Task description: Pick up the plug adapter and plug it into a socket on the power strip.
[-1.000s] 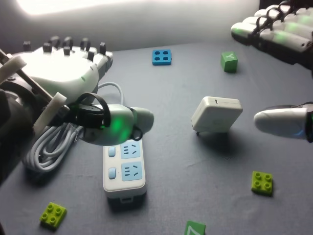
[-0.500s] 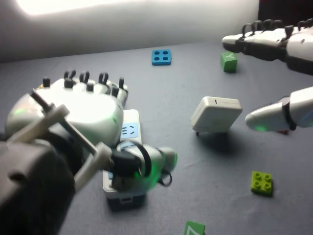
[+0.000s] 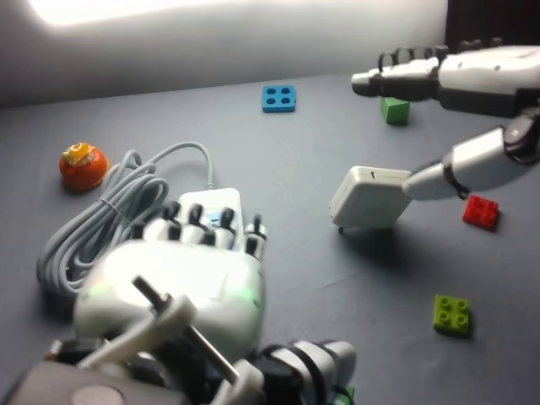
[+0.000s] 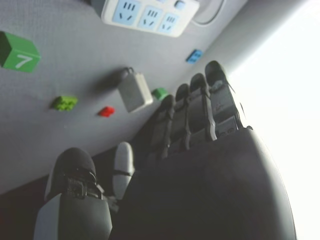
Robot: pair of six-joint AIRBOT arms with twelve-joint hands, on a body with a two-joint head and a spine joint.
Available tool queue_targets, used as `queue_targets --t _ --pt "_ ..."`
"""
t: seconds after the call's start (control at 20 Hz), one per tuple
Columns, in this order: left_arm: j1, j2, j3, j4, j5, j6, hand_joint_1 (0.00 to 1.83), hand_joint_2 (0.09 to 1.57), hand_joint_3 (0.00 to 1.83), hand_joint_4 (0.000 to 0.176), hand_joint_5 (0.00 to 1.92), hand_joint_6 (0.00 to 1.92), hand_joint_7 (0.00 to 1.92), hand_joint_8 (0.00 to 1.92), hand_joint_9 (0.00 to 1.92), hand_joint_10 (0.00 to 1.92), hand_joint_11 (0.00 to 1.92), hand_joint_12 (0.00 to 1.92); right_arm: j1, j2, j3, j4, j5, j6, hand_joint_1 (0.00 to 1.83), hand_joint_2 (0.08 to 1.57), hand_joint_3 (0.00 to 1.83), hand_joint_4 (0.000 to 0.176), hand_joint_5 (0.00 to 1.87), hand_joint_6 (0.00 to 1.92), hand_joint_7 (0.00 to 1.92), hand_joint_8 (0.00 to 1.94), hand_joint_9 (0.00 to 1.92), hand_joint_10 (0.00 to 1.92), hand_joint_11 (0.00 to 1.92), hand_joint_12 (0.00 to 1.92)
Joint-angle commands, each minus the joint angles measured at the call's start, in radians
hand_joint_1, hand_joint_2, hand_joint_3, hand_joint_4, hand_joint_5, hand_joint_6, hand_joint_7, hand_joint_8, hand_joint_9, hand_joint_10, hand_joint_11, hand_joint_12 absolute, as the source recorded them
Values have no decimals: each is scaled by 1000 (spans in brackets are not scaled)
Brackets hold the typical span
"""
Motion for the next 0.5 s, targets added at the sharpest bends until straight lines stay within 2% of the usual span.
queue_targets --t 0.0,0.15,0.3,0.45 --pt "1 -1 0 96 -38 -3 5 1183 4 0 10 0 27 0 28 0 0 141 9 -10 17 10 81 8 982 1081 0 0 80 6 4 0 12 2 0 254" --pt "37 -1 3 102 -39 -11 70 1175 0 0 14 1 27 1 21 2 3 91 -18 -72 87 52 34 28 1046 1070 0 0 127 9 20 3 31 4 0 330" --pt "79 3 6 118 -31 -28 52 1179 1 0 15 1 26 0 24 3 0 98 -49 -125 155 52 29 88 1067 1086 2 0 102 4 0 0 16 2 0 282" --pt "108 4 13 140 -10 -31 82 1182 0 0 11 1 24 0 33 0 0 157 -64 -162 199 52 22 103 1052 1087 2 0 92 3 32 4 36 3 0 263"
